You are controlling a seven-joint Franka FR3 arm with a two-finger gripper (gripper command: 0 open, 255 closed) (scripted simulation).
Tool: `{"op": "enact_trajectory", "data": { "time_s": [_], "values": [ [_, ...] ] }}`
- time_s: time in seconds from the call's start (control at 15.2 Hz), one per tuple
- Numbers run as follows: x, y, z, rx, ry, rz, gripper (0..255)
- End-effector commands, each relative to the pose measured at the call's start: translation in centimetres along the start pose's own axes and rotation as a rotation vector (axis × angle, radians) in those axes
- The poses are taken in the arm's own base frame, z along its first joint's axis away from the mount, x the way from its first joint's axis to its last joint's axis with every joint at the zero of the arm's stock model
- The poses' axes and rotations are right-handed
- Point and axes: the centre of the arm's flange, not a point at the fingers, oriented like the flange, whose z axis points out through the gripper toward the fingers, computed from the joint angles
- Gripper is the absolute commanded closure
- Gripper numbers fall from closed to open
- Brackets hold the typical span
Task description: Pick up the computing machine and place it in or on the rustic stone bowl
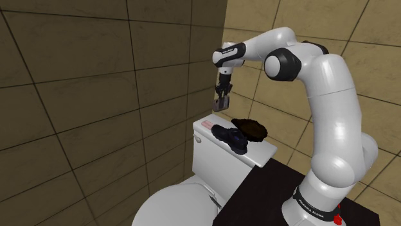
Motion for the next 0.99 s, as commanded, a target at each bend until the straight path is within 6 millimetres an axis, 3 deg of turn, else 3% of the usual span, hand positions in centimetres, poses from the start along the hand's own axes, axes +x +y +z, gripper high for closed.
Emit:
{"op": "enact_trajectory", "data": {
  "time_s": [0.0, 0.92],
  "values": [
    [-0.1, 0.0, -1.1, 0.0, 0.0, 0.0, 255],
    [-0.6, -0.2, -8.4, 0.0, 0.0, 0.0, 255]
  ]
}}
